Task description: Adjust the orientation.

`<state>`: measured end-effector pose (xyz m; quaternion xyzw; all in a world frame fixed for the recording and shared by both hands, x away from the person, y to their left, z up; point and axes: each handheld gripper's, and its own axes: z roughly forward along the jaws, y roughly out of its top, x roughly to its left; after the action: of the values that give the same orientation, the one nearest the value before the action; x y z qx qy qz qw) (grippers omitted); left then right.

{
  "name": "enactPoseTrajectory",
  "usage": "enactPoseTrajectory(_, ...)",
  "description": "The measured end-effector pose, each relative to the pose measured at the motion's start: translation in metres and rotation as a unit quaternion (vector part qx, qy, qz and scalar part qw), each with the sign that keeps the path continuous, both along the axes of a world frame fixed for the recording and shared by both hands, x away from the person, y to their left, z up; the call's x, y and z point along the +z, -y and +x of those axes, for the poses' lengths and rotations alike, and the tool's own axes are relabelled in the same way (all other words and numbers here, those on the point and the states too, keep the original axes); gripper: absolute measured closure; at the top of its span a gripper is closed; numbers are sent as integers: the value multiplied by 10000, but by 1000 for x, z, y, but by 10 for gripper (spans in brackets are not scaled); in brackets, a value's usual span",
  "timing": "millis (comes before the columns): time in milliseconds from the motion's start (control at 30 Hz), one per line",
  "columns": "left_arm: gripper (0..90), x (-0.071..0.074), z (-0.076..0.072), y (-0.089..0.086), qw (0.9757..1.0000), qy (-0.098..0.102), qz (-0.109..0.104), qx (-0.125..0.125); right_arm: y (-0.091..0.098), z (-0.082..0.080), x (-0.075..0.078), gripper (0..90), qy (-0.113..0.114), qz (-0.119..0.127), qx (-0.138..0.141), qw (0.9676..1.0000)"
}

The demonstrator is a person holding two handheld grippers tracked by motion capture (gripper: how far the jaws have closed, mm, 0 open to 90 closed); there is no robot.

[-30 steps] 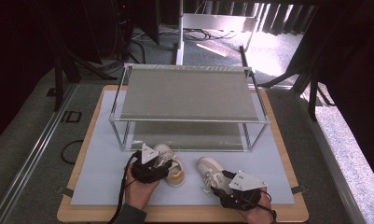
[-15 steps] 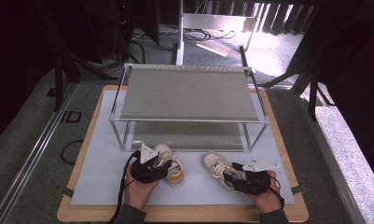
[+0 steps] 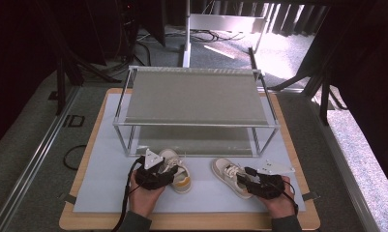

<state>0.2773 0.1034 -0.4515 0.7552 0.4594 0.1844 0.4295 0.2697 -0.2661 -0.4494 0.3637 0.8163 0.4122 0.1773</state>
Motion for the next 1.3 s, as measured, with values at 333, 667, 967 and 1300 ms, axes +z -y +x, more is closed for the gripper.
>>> enactPoseTrajectory(333, 402, 0, 1, -1, 10000, -51, -50, 6, -9, 2, 0, 623, 13, -310, -148, 9994)
enactPoseTrajectory(667, 470, 4, -4, 3, 9998, 10, 202, 79, -7, 2, 1, 653, 6, -254, -113, 9996)
enactPoseTrajectory(967, 649, 10, -11, 2, 9992, 106, 305, -249, -8, 0, 1, 721, -19, -159, -201, 9997)
enactPoseTrajectory(1300, 726, 13, -15, 20, 9943, 222, 265, -1008, -25, -5, 0, 776, 21, -19, -513, 9987)
